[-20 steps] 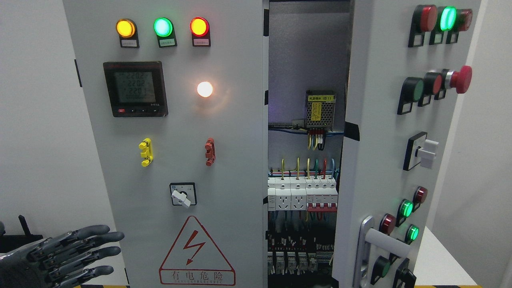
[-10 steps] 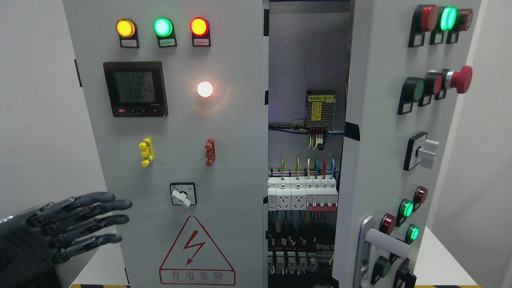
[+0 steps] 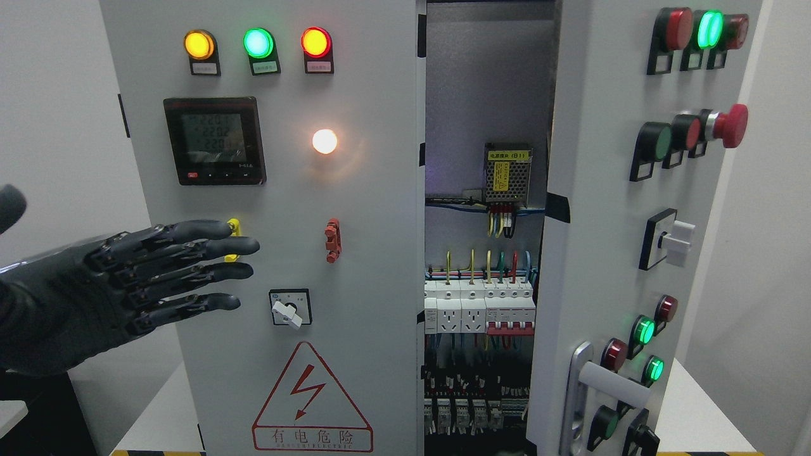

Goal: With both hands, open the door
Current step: 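Raise the left hand toward the gap between the cabinet doors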

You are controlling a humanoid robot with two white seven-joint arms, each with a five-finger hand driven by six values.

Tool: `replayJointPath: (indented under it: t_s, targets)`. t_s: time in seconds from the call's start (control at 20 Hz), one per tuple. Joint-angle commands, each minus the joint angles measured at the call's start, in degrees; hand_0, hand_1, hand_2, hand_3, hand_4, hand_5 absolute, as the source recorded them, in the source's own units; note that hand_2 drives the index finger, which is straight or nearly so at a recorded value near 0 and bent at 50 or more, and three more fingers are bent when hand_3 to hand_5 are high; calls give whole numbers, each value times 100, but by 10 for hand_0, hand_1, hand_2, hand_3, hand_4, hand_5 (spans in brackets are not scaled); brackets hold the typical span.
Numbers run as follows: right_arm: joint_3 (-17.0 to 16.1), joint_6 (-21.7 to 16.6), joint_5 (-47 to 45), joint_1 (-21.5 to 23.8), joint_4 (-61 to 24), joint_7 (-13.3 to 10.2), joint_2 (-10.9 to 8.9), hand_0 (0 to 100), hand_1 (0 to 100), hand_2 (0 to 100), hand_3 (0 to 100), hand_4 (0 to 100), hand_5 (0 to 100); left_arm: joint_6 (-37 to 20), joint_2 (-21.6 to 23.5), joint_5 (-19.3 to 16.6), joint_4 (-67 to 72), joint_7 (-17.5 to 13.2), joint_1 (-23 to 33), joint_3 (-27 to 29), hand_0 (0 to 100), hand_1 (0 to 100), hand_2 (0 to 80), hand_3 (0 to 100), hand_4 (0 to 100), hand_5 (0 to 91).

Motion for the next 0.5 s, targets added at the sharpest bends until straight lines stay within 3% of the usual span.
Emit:
replayJointPath:
  t_s: [0.0, 0.45]
  targets:
    - [0, 2, -1, 0, 6, 3, 0, 0, 0, 0, 0, 0, 0, 284, -1597, -26, 1607, 139, -1006, -2691, 0, 0, 0, 0, 30, 0]
    - [0, 2, -1, 0, 6, 3, 0, 0, 0, 0, 0, 0, 0, 856, -2574, 27, 2022, 139, -1393, -2611, 0, 0, 0, 0, 30, 0]
